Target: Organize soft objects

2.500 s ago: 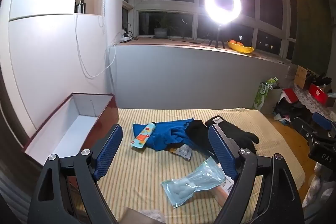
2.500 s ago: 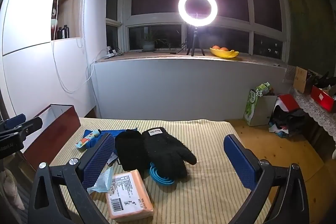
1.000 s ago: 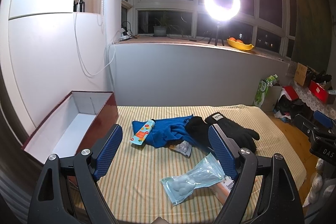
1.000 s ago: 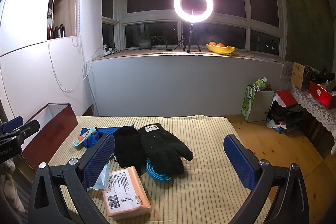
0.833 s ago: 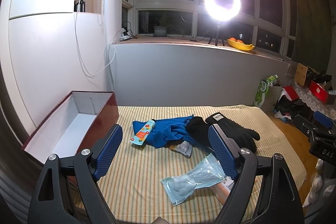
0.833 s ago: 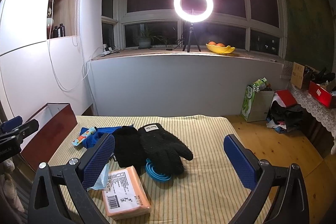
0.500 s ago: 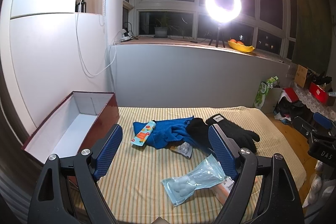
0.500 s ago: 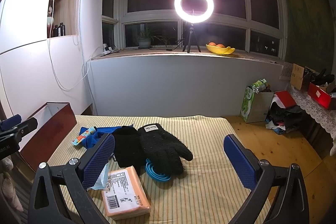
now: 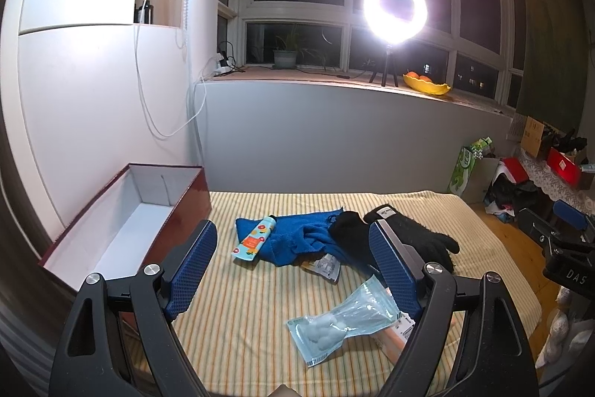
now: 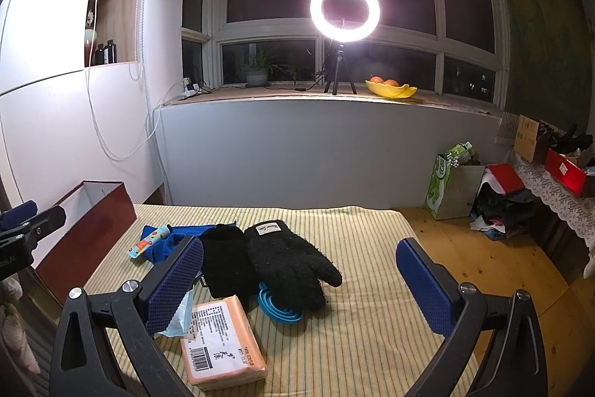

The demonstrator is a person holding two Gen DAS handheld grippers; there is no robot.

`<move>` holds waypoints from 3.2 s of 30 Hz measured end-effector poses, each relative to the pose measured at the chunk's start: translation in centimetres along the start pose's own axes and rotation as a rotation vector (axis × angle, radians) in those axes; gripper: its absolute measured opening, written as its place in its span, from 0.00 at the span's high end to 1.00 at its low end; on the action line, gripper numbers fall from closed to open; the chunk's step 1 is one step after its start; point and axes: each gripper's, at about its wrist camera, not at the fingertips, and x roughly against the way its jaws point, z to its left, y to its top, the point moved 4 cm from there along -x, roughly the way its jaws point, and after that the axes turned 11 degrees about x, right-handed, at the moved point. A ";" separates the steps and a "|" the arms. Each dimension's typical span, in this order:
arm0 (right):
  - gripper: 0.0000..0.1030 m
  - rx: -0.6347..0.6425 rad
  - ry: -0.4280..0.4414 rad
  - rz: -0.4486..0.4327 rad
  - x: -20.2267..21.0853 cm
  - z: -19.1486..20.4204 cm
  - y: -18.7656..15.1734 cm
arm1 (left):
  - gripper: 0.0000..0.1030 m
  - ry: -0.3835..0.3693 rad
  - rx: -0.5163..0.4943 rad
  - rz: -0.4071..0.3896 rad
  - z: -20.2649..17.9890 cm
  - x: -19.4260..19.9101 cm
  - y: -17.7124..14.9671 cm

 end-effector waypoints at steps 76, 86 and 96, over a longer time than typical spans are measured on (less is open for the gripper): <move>0.44 -0.109 0.740 0.720 -14.7 6.2 -10.6 | 0.47 -0.339 0.129 0.728 -7.6 -10.0 -14.5; 0.49 -0.114 0.657 0.684 -11.9 2.7 -9.5 | 0.47 -0.415 0.094 0.710 -10.7 -9.4 -13.3; 0.49 -0.121 0.616 0.590 -9.8 0.2 -5.4 | 0.47 -0.455 0.017 0.595 -12.8 -7.5 -9.3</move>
